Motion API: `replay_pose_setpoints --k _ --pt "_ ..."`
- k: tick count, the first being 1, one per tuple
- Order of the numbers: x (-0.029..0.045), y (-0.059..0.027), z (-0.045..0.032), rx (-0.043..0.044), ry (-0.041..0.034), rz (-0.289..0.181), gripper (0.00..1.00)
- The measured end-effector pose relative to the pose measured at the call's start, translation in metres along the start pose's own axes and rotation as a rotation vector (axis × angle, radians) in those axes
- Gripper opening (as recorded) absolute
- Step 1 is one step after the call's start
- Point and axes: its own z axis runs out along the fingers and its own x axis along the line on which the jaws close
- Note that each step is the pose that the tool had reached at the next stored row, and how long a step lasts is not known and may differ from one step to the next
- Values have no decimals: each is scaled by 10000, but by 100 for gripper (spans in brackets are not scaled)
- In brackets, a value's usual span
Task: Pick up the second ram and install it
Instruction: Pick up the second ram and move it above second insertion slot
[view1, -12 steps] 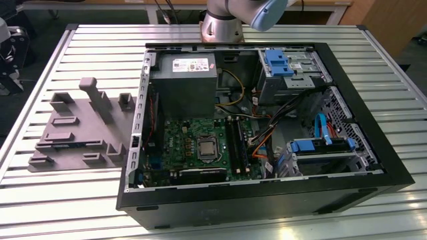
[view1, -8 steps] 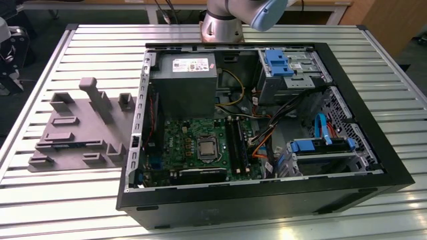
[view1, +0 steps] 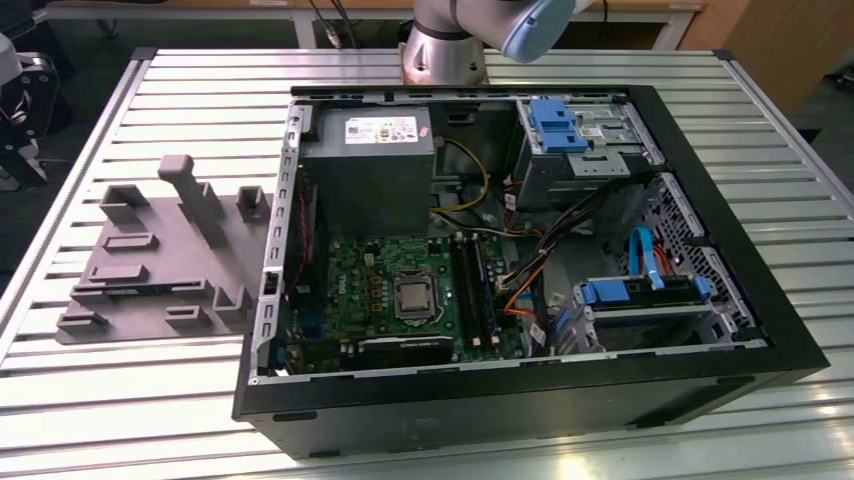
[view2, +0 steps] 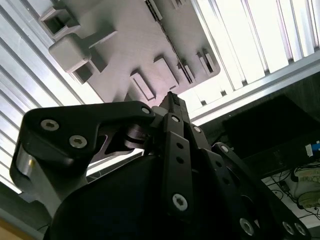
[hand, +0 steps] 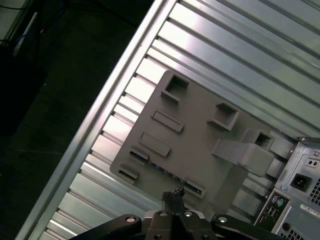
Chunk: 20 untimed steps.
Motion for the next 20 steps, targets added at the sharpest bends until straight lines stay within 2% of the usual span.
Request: replay_pose_setpoints --k 20 --pt "0 0 0 -3 7 -218 11"
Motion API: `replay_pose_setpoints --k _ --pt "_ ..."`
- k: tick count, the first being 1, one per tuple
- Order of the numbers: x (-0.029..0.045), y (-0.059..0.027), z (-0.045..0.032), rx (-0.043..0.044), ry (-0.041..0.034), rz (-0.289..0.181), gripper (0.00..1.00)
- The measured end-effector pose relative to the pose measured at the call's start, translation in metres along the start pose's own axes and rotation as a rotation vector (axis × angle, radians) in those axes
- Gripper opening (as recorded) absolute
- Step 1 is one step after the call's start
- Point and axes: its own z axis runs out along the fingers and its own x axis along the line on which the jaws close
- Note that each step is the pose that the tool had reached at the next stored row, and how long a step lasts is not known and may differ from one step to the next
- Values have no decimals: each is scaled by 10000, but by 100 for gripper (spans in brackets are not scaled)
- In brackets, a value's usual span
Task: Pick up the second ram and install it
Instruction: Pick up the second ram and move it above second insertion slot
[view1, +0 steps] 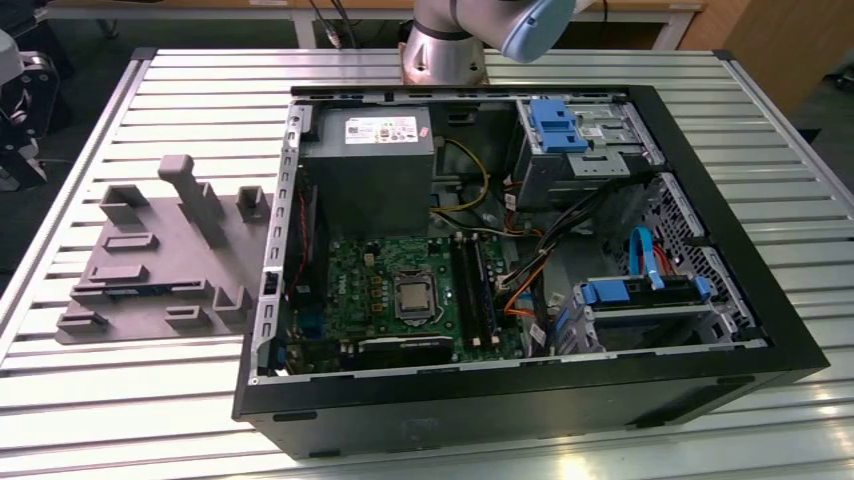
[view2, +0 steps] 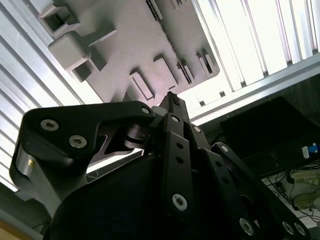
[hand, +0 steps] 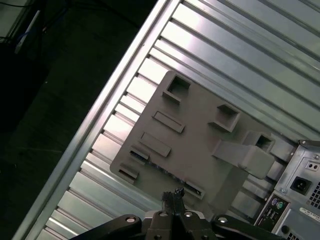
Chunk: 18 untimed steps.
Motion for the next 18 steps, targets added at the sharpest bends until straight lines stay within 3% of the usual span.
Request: replay_pose_setpoints --k 18 --pt "0 0 0 -5 13 -426 11"
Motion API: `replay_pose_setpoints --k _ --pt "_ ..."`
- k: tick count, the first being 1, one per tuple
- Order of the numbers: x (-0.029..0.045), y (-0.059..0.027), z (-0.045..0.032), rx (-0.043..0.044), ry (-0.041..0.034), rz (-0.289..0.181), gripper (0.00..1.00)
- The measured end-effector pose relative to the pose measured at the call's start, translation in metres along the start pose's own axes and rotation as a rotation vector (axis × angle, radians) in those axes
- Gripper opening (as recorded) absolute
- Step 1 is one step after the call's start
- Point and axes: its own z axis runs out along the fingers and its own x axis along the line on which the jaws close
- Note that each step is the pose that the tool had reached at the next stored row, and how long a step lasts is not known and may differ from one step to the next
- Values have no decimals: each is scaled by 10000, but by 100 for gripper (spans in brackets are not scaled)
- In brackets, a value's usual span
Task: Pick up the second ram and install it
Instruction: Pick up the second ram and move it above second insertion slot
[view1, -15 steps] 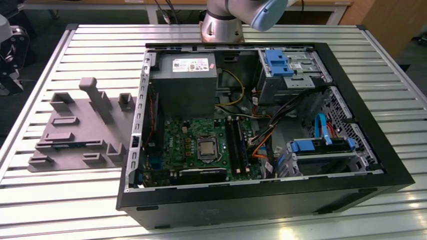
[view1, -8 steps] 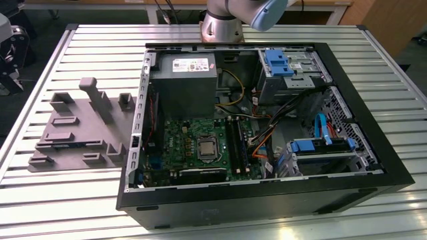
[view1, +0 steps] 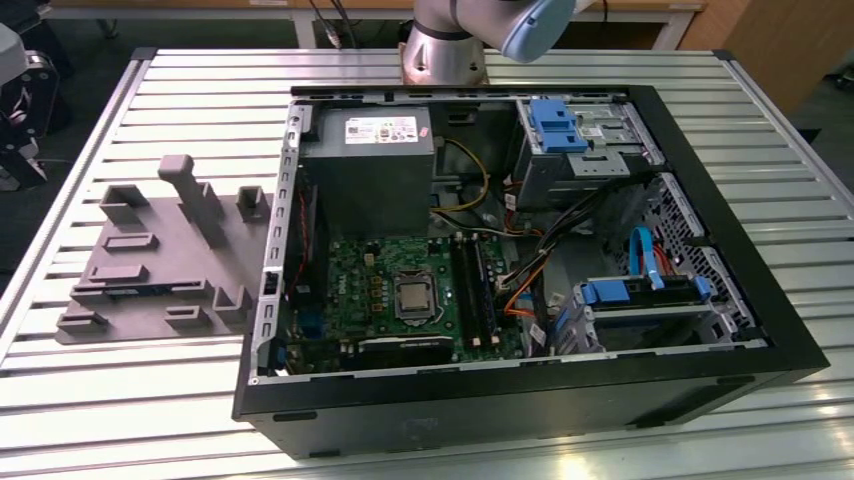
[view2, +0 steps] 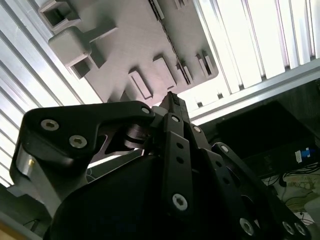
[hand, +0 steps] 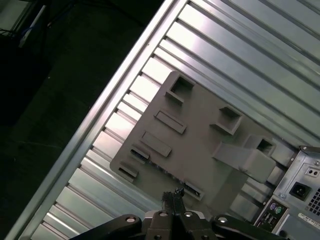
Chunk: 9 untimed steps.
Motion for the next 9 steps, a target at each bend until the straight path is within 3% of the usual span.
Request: replay_pose_setpoints --k 9 --pt "0 0 0 -2 7 -191 11"
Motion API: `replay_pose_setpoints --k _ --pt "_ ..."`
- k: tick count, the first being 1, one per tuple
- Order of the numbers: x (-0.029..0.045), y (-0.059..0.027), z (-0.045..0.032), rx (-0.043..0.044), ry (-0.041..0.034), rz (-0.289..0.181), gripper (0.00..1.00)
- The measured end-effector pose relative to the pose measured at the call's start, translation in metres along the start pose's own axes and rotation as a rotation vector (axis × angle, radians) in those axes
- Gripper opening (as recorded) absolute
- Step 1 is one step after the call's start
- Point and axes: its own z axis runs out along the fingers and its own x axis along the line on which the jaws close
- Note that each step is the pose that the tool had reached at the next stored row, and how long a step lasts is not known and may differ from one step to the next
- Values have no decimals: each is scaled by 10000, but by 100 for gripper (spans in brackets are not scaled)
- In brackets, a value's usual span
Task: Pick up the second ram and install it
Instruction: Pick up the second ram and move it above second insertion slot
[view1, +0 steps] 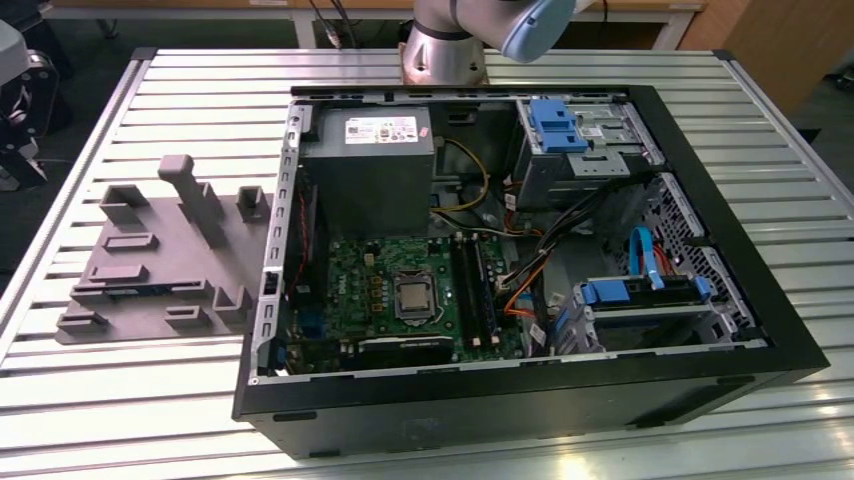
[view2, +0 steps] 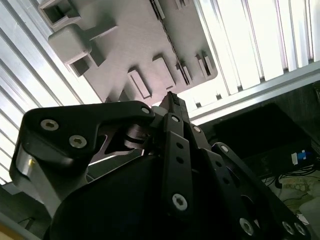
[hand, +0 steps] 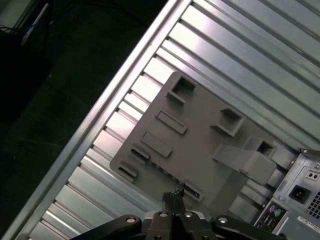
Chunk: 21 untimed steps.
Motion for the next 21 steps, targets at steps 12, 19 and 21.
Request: replay_pose_setpoints --k 12,19,21 --pt "0 0 0 -6 14 -419 11" --pt "0 0 0 -9 22 -682 11" --pt "0 0 0 -10 25 -764 11"
